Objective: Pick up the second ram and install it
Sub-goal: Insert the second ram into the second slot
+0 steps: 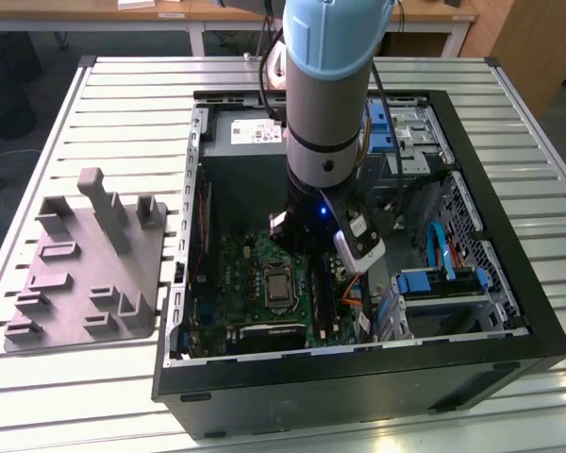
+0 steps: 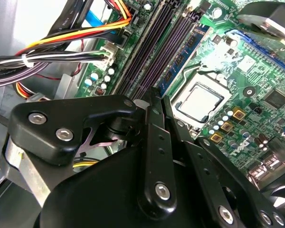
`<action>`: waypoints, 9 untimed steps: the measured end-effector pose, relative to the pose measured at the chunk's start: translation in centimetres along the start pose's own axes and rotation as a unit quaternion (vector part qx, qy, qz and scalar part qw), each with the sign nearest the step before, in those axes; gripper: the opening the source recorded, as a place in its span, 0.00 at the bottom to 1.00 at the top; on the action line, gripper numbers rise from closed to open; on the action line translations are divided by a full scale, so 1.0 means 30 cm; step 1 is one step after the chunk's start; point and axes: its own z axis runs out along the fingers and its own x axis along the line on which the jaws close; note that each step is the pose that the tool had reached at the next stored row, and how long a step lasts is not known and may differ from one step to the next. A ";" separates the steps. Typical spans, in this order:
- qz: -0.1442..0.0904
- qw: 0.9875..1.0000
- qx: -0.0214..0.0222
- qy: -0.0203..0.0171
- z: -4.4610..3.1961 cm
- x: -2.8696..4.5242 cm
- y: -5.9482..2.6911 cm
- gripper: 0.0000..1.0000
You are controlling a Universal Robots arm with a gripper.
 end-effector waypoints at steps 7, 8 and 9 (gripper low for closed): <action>0.000 1.000 0.000 0.000 0.009 0.001 0.000 0.14; 0.000 1.000 0.000 0.000 0.011 0.001 0.000 0.14; 0.000 1.000 0.000 0.000 0.012 0.001 0.000 0.14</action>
